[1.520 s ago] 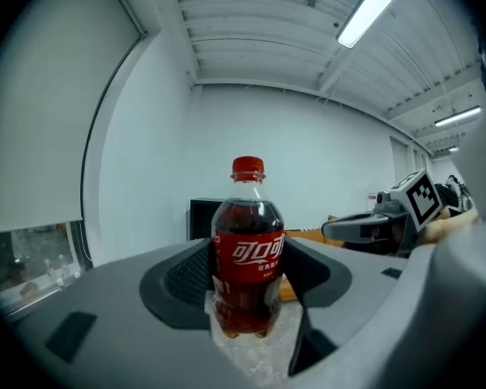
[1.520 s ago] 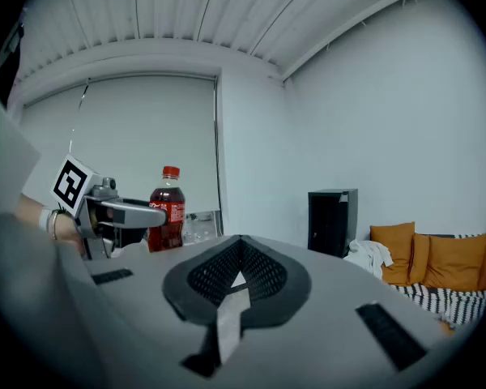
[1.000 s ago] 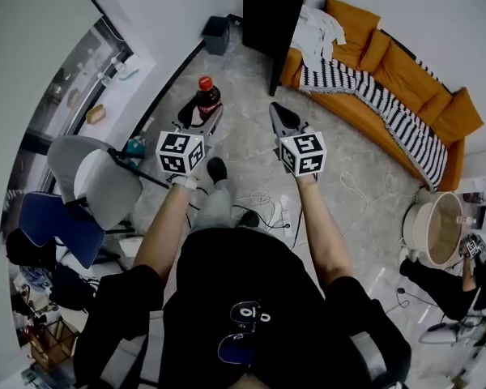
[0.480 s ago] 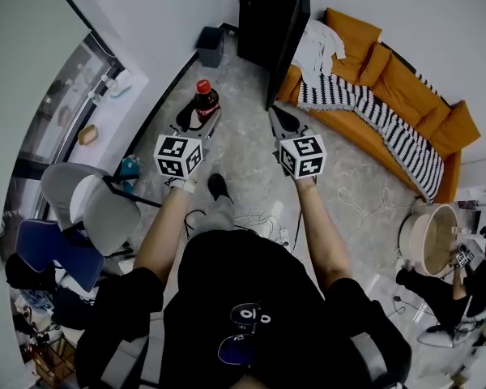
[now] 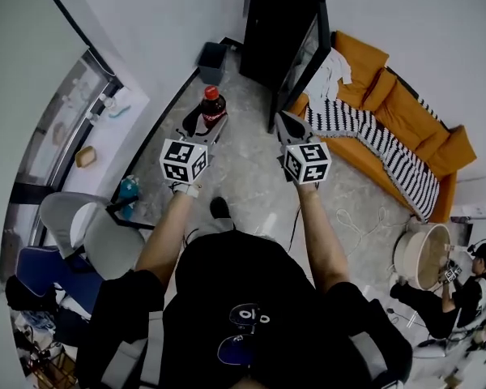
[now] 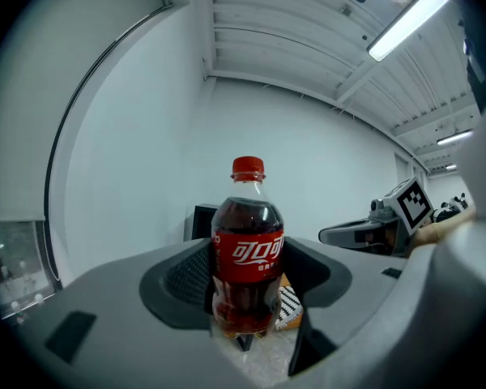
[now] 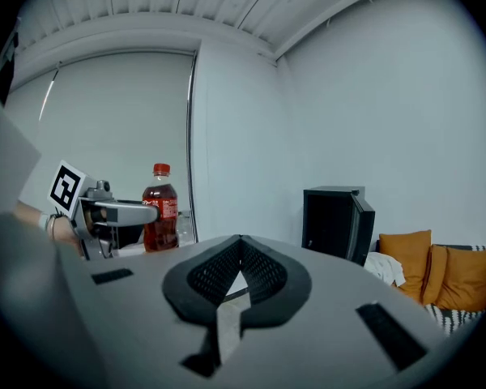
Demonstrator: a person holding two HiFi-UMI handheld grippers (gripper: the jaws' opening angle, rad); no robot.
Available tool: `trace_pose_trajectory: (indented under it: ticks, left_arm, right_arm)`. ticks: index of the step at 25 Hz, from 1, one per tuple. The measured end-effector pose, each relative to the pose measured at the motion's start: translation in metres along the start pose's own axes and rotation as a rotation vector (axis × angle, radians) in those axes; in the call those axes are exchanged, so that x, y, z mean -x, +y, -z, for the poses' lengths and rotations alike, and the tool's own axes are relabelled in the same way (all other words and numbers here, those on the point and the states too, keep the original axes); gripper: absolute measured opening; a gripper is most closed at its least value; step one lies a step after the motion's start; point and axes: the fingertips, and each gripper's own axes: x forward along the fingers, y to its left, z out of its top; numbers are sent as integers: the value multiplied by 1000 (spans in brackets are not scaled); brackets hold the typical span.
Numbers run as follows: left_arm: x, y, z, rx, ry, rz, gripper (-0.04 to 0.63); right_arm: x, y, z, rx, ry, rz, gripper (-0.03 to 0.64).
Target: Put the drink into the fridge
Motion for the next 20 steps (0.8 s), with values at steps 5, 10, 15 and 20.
trace_pose_trajectory:
  ticks: [5,10,15,20]
  left_arm:
    - [-17,37,0,-5,8,16,276]
    - [-29,61,6,-2,27,28,276]
    - [-55,76,5,-9,31,45,276]
    - [-101,97,-3,-26,30,73,276]
  right_arm:
    - [-45,6,0,-22,5,8,6]
    - [-72,7,2,-20,19,9,8]
    - [-95,-14,3,-40,19,24,8]
    - [-136,-46,-9,-53,3,35,8]
